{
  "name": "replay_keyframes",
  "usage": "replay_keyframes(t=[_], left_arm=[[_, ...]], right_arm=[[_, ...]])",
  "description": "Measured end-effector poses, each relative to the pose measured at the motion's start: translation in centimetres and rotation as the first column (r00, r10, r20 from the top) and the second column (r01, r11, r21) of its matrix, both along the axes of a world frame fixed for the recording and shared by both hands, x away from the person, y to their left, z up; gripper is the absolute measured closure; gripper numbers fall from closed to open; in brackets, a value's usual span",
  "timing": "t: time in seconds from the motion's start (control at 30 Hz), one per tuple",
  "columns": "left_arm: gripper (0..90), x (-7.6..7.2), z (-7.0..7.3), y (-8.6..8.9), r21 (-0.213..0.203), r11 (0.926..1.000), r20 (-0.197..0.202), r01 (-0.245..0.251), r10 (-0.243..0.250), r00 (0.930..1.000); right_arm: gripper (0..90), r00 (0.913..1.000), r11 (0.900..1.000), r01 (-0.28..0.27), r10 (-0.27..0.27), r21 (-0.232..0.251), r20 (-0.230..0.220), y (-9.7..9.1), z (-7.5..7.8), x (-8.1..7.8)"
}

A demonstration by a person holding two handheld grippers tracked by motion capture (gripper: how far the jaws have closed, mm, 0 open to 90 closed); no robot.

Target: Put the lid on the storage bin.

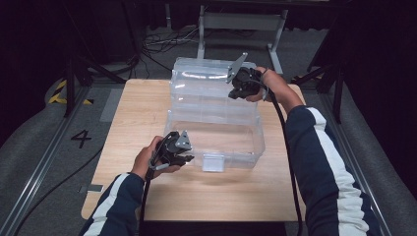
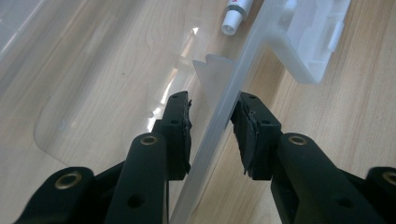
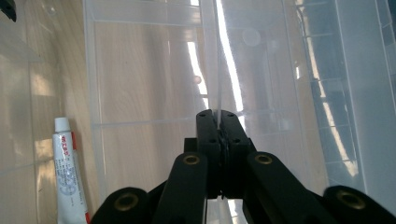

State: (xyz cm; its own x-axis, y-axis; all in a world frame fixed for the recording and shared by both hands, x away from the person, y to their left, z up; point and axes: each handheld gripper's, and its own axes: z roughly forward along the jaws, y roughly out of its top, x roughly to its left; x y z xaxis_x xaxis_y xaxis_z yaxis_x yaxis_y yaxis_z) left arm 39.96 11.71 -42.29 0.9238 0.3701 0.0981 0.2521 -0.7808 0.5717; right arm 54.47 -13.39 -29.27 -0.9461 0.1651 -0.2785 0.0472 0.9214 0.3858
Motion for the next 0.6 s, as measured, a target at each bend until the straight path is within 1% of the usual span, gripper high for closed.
replay_keyframes(t=[0.07,0.3,0.6], left_arm=[[67.1,0.0,0.0,0.0,-0.001,1.0000,-0.002,-0.001,0.001,1.0000],[67.1,0.0,0.0,0.0,0.000,1.0000,0.000,0.001,-0.001,1.0000],[67.1,0.0,0.0,0.0,-0.001,1.0000,-0.005,-0.003,0.003,1.0000]], right_arm=[[89.2,1.0000,1.0000,-0.007,0.007,-0.004,0.007,0.0,0.0,-0.3],[89.6,0.9999,0.9998,-0.016,0.016,0.010,-0.006,0.0,0.3,-0.8],[89.8,0.9991,0.9993,-0.037,0.037,0.007,-0.017,0.0,0.5,-1.6]])
